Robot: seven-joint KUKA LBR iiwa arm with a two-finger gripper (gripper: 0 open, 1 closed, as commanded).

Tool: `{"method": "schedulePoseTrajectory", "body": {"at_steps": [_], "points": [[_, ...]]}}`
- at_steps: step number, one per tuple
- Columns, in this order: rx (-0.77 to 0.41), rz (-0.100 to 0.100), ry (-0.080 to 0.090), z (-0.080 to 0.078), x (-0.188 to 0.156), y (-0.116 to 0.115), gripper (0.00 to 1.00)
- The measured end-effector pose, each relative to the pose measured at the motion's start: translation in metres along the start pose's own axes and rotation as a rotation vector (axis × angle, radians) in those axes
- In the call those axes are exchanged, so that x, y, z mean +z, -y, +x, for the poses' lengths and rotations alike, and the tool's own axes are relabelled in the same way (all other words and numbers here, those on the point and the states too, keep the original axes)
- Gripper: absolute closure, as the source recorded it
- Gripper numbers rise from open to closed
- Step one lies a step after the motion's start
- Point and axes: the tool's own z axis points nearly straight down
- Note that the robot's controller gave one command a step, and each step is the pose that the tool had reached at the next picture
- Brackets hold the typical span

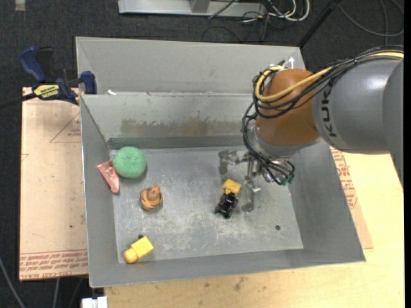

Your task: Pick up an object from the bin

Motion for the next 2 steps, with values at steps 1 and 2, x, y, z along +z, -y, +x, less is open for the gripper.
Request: {"method": "schedulePoseTrajectory", "body": {"at_steps": [1, 2], "points": [[-0.170, 0.004, 0.000, -0.0217, 0.0229, -0.0116, 1.00], [-0.170, 0.004, 0.000, -0.0217, 0.0229, -0.0116, 1.00]]}}
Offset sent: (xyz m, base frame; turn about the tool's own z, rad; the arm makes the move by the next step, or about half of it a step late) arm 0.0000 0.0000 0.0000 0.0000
